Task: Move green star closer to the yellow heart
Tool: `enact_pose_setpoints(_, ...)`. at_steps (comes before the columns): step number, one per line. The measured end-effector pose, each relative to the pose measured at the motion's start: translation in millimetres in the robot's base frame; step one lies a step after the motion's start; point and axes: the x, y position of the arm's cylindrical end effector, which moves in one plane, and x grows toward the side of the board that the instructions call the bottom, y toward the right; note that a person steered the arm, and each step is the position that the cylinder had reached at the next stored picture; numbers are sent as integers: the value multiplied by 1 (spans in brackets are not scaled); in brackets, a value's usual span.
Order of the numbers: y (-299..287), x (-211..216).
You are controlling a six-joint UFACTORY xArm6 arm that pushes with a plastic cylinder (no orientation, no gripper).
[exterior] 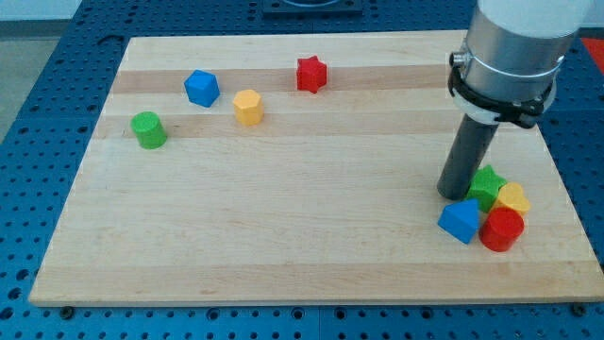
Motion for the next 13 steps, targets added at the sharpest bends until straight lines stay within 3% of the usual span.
enact_pose_setpoints(1,0,8)
enact_pose_setpoints(3,1,-44)
enact_pose_setpoints(4,11,-48)
enact_pose_setpoints(8,-11,-17)
enact_pose_setpoints(10,9,-61)
enact_pose_setpoints(11,35,-60)
enact_pose_setpoints(13,28,-43)
